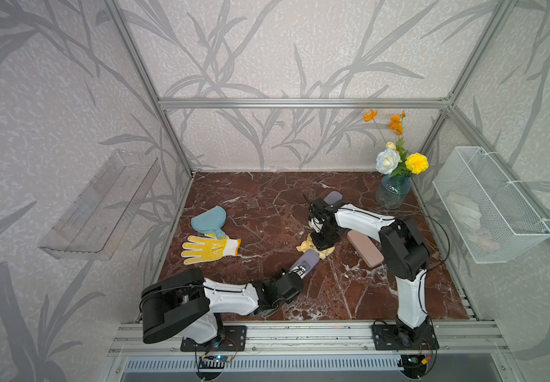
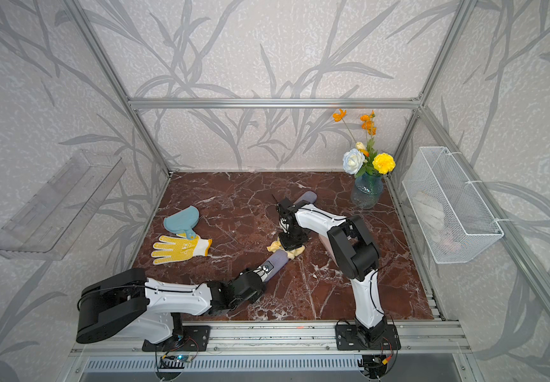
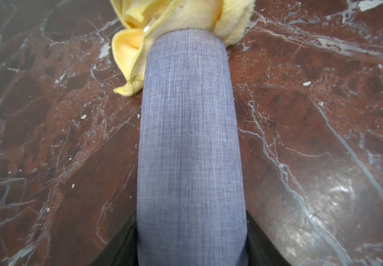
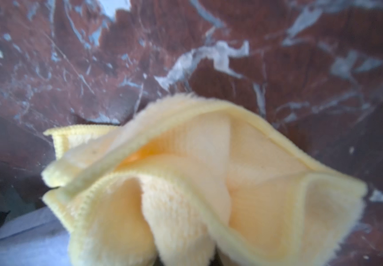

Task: Wipe the eyeglass case
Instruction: Wipe the dirt from the eyeglass case.

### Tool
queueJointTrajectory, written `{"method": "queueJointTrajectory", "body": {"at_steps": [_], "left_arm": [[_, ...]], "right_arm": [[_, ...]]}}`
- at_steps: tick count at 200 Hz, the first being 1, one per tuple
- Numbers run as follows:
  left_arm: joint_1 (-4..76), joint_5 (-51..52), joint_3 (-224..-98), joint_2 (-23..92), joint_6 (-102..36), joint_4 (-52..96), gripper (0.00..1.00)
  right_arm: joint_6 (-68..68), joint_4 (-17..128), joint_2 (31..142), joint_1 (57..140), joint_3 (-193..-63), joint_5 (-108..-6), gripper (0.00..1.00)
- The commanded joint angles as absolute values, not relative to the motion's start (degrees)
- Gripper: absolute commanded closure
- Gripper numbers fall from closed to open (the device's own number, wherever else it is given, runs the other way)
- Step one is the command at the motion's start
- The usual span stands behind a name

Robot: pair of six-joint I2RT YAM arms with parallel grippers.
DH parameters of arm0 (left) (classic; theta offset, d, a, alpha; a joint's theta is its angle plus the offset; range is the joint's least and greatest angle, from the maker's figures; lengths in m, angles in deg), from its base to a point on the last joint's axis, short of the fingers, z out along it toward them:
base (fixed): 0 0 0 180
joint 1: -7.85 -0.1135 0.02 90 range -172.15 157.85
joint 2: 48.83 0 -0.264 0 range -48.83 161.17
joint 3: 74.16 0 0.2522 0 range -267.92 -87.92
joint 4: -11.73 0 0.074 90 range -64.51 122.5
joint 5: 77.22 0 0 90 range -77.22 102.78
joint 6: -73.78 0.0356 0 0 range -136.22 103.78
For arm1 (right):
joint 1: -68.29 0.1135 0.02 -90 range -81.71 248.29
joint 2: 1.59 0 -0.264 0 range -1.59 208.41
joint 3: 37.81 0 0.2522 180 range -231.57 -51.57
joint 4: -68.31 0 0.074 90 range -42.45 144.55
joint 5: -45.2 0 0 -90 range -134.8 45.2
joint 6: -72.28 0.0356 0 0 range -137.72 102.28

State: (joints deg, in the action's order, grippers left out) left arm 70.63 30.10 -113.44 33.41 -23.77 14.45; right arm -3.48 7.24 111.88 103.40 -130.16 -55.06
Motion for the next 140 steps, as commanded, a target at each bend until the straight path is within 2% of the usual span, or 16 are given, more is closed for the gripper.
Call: {"method": "queueJointTrajectory", "body": {"at_steps": [1, 56, 76, 115, 140], "left_arm": [[66.0, 23.3, -115.2, 34.2, -27.9, 21.0, 0.89], [61.0, 12.9, -120.0, 36.6, -30.7, 26.9, 0.91], [60.4, 10.0, -120.4, 35.6, -30.5, 27.2, 0.91], [57.4, 1.1, -120.6, 33.5, -31.3, 28.0, 0.91], [55.7, -2.4, -121.3, 34.3, -32.1, 28.0, 0.91]], "right_arm": [[-0.9, 3.1, 107.8, 104.7, -123.2, -60.7, 1.00], [9.0, 9.4, 98.5, 105.7, -115.0, -71.2, 1.00], [10.1, 9.6, 98.1, 102.7, -115.6, -68.4, 1.00], [12.4, 9.2, 99.5, 99.5, -120.8, -53.4, 1.00], [13.0, 10.9, 102.0, 101.1, -123.3, -51.7, 1.00]]}}
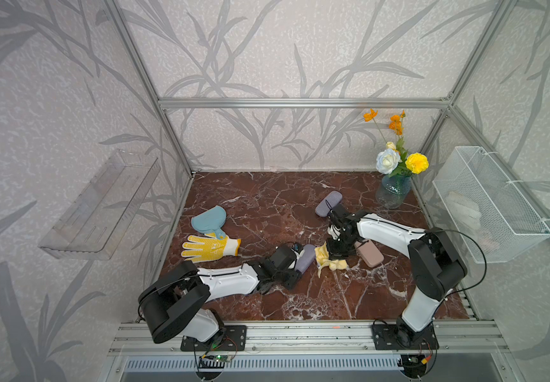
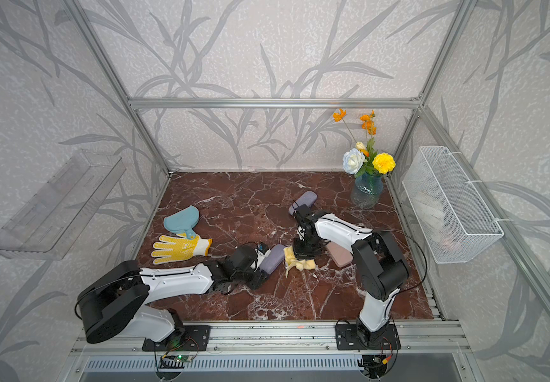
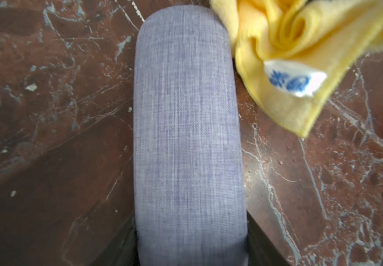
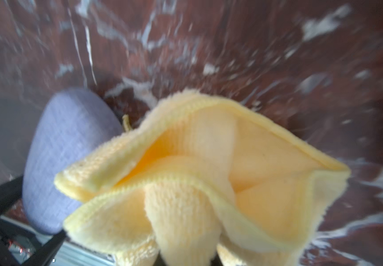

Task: Wipe the eyeglass case
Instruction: Wipe the dirt from the eyeglass case.

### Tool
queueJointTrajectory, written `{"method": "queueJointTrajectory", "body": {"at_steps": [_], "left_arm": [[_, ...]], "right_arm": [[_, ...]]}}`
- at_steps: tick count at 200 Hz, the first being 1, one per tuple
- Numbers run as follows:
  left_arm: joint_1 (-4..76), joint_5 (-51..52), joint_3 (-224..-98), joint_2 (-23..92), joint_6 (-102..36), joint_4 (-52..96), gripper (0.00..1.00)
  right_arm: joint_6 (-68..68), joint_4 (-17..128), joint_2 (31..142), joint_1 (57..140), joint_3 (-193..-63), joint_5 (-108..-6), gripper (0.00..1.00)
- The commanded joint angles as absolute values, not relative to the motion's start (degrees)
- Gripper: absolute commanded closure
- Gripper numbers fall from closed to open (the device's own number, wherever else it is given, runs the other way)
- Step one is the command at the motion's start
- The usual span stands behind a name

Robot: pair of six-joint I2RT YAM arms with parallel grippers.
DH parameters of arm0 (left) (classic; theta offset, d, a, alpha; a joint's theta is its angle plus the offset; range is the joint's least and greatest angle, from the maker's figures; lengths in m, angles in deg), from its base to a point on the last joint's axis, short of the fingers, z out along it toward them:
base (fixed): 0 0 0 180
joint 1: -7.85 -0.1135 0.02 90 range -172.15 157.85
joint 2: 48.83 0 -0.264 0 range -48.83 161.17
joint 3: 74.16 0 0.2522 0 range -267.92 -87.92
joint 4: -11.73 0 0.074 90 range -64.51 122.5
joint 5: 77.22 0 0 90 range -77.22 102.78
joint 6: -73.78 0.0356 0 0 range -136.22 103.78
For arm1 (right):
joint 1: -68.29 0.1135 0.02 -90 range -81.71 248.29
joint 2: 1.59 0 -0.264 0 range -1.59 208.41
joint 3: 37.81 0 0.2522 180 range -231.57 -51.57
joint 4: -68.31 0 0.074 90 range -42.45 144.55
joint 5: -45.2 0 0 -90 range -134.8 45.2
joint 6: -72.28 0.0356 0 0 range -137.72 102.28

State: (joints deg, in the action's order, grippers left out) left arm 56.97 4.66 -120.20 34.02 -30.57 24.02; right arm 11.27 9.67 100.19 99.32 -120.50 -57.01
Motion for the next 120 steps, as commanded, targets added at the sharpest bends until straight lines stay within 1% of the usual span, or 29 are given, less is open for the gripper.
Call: {"method": "queueJointTrajectory", "body": {"at_steps": [1, 42, 74, 92, 120], "left_arm": [[55.7, -2.6, -121.4, 34.4, -32.1, 28.0, 0.91], [53.0, -9.1, -122.5, 36.6, -32.2, 27.3, 0.94], [51.1, -12.7, -123.1, 37.2, -32.6, 26.9, 0.94], [50.3, -13.6, -122.9, 37.1, -32.9, 26.5, 0.94], [49.8, -14.3, -122.8, 36.6, -32.8, 26.4, 0.96]], "right_arm": [[13.0, 10.9, 102.2, 101.3, -123.4, -51.7, 1.00], [14.5, 13.1, 104.2, 108.0, -124.3, -55.3, 1.00], [18.2, 16.7, 100.9, 113.7, -120.8, -65.6, 1.00], [21.1, 18.5, 99.1, 115.3, -119.2, -70.8, 1.00], [20.9, 18.7, 98.0, 115.7, -120.0, -73.9, 1.00]]}}
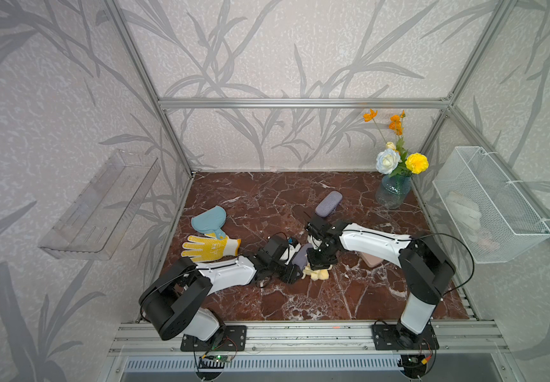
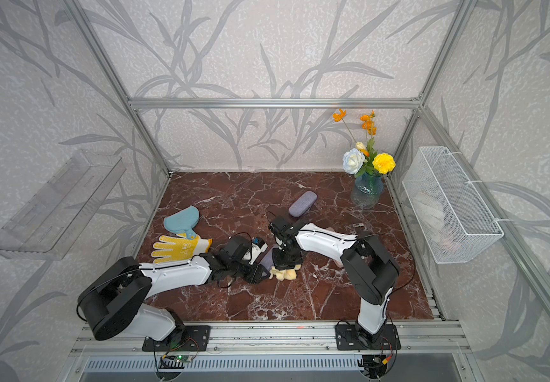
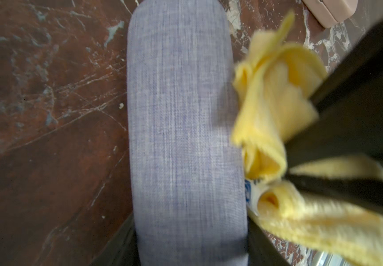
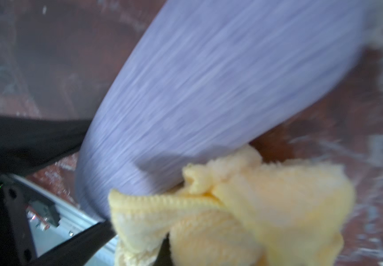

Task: Wipe the eyeglass case
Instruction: Wipe the dirt from the eyeglass case.

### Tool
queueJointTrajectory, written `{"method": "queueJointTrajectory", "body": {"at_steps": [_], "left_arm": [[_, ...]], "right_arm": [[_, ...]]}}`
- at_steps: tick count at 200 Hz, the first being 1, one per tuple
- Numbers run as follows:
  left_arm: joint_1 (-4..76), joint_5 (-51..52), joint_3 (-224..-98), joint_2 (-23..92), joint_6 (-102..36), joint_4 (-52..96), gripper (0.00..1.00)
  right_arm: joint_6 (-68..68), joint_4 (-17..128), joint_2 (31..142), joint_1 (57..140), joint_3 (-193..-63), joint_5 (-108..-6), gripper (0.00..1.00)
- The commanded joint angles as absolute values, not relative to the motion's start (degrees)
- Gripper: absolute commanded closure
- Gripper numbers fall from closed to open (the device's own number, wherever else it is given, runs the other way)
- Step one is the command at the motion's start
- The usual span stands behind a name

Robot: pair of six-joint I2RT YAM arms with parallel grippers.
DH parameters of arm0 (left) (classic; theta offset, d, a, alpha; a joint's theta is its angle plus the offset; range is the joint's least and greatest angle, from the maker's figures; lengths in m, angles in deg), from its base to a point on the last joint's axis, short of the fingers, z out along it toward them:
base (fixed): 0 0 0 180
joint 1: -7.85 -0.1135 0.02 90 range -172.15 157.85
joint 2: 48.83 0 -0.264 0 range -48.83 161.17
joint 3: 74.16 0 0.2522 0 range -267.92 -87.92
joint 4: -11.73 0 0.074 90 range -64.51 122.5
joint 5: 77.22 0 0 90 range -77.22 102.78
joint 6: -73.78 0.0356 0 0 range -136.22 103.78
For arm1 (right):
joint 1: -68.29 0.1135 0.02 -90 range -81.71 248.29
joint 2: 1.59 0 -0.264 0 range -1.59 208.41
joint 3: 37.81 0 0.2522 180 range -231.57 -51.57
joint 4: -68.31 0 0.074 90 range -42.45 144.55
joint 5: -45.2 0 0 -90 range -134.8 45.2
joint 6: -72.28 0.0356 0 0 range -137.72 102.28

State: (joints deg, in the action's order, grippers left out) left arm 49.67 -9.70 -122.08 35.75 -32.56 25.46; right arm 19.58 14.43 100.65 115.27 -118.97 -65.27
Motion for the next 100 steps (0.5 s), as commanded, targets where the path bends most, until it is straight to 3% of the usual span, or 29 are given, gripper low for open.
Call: {"method": "queueJointTrajectory", "body": {"at_steps": [1, 34, 100], "left_arm": [[49.8, -14.2, -122.8, 36.6, -32.8, 26.3, 0.96], [49.8, -16.0, -123.2, 36.4, -32.2, 26.6, 0.97], [49.8, -18.6, -122.3, 33.3, -32.0, 25.6, 1.00]], "right_arm": [[20.8, 18.7, 98.0, 115.7, -120.1, -74.0, 1.00], [19.3, 17.9, 101.5, 111.6, -123.3, -71.6, 1.00], [13.6, 16.0, 109.5, 100.2, -132.3, -57.5, 1.00]]}}
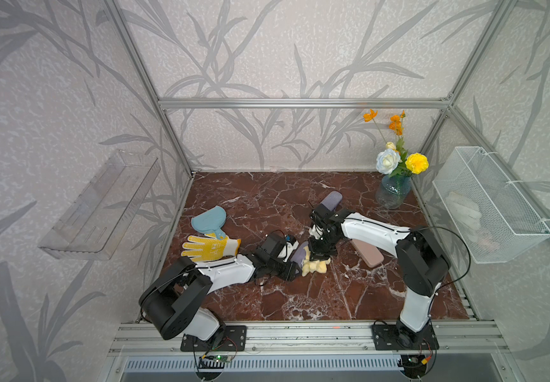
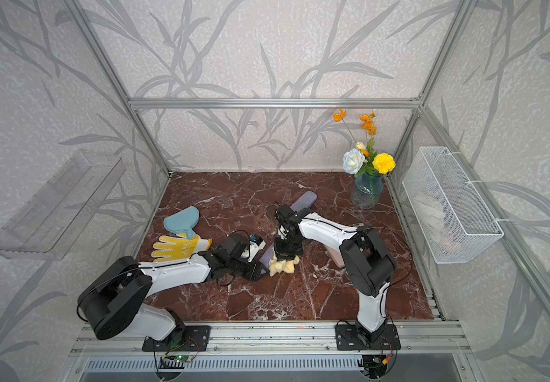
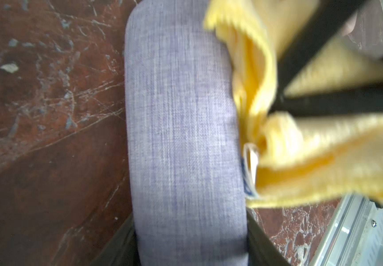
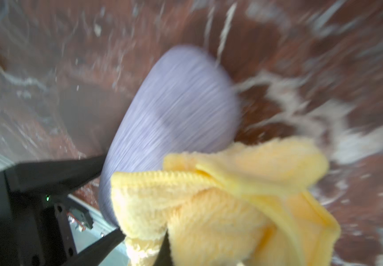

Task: Wipe the eyeglass case
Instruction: Wipe the dirt from the eyeglass case.

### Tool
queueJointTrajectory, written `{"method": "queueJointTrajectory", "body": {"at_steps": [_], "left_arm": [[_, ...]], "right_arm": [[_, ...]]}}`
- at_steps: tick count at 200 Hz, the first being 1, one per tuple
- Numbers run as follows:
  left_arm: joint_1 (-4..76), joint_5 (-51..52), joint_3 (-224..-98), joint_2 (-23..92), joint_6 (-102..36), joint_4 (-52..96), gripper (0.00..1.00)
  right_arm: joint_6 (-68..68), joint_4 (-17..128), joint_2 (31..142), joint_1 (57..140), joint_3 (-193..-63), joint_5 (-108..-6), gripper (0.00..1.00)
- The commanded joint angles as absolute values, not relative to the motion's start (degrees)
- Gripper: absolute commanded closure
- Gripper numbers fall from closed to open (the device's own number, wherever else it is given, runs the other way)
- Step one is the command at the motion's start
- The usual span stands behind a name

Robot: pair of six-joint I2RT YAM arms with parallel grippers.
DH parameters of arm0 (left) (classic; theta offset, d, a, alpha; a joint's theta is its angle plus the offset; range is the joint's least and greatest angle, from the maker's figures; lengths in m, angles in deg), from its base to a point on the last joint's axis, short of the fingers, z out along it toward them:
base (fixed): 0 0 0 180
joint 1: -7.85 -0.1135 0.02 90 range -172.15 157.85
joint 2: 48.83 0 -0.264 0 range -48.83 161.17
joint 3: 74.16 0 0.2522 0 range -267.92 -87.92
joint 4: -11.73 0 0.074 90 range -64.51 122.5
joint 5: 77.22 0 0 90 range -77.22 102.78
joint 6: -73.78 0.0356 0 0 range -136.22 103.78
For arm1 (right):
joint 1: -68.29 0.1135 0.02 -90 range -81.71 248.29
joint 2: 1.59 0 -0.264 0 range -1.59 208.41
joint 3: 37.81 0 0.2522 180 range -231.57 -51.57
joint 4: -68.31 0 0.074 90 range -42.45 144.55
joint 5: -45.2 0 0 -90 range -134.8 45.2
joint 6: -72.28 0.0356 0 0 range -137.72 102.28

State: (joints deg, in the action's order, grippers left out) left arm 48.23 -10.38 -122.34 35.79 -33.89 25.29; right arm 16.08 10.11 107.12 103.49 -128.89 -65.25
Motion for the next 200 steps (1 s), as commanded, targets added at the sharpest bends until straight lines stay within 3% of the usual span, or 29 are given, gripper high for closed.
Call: {"method": "queueJointTrajectory", "body": {"at_steps": [1, 53, 80, 113, 200], "left_arm": [[49.8, -18.6, -122.2, 33.2, -32.0, 25.6, 1.00], [49.6, -15.0, -119.2, 24.0, -32.4, 22.6, 1.00], [48.6, -9.5, -119.0, 20.5, -31.2, 22.6, 1.00], [47.5, -10.8, -118.9, 19.4, -28.8, 18.5, 1.00], [47.6, -19.8, -121.1, 22.4, -26.3, 17.9, 1.00]], "right_arm": [[13.5, 15.9, 109.5, 100.1, -132.4, -57.4, 1.00], [10.4, 13.5, 102.2, 97.4, -128.3, -55.1, 1.00], [14.6, 16.1, 96.6, 97.8, -120.0, -65.5, 1.00], [24.4, 27.3, 92.5, 100.1, -110.8, -83.3, 1.00], [38.0, 54.3, 94.4, 100.7, -108.6, -107.8, 1.00]]}}
